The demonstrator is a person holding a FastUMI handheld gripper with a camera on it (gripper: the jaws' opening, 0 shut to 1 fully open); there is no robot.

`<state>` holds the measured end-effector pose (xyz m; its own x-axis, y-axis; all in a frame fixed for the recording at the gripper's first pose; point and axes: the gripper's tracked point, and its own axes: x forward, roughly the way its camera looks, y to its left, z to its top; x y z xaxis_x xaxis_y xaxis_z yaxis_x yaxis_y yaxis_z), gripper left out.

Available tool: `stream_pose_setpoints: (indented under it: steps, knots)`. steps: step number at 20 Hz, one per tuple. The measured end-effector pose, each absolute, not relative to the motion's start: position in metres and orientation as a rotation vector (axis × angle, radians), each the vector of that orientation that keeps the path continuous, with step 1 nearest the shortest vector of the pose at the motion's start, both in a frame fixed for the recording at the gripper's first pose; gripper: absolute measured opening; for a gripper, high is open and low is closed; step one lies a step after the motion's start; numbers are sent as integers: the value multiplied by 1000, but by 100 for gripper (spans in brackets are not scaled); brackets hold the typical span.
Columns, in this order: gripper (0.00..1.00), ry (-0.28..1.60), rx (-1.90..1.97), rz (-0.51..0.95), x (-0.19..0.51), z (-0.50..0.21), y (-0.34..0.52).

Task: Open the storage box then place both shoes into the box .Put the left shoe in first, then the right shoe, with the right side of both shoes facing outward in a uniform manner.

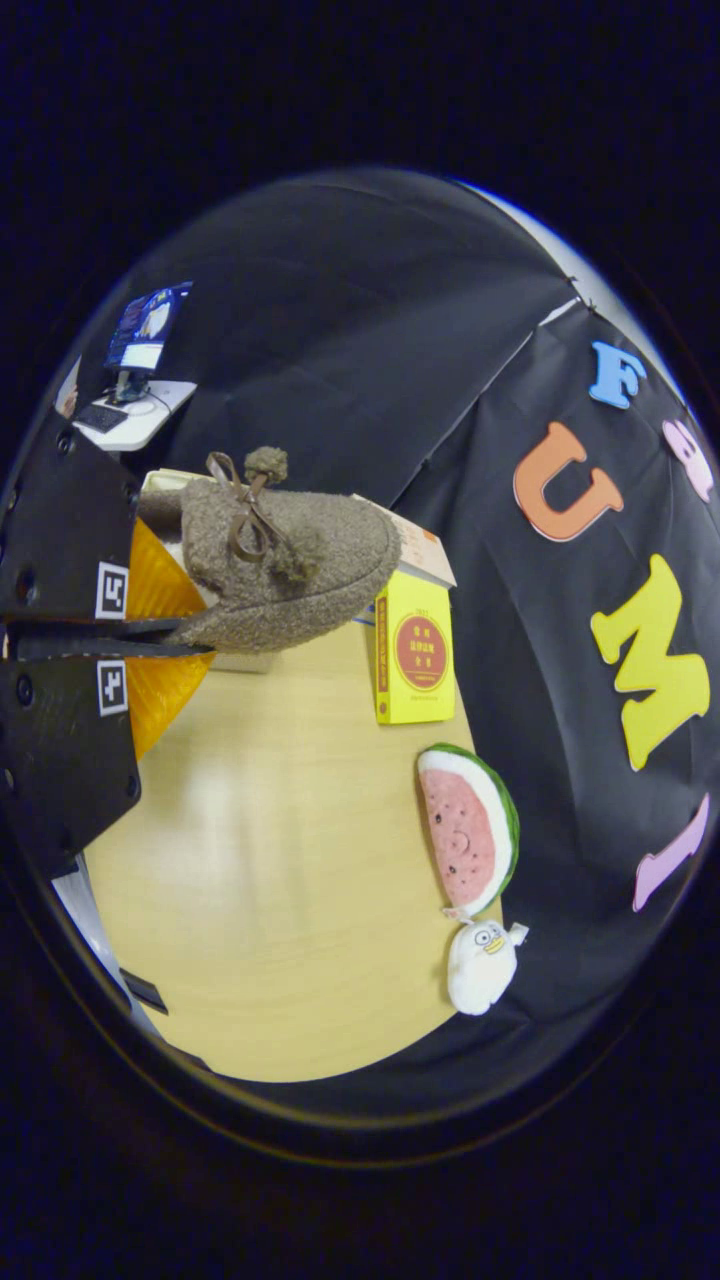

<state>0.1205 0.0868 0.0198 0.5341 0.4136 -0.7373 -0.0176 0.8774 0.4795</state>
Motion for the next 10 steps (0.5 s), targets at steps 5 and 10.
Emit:
stream_pose_setpoints:
  steps: [5, 10]
  knots:
    - [1, 991, 441, 270, 124, 11, 131]
    - [1, 1025, 463, 278, 132, -19, 188]
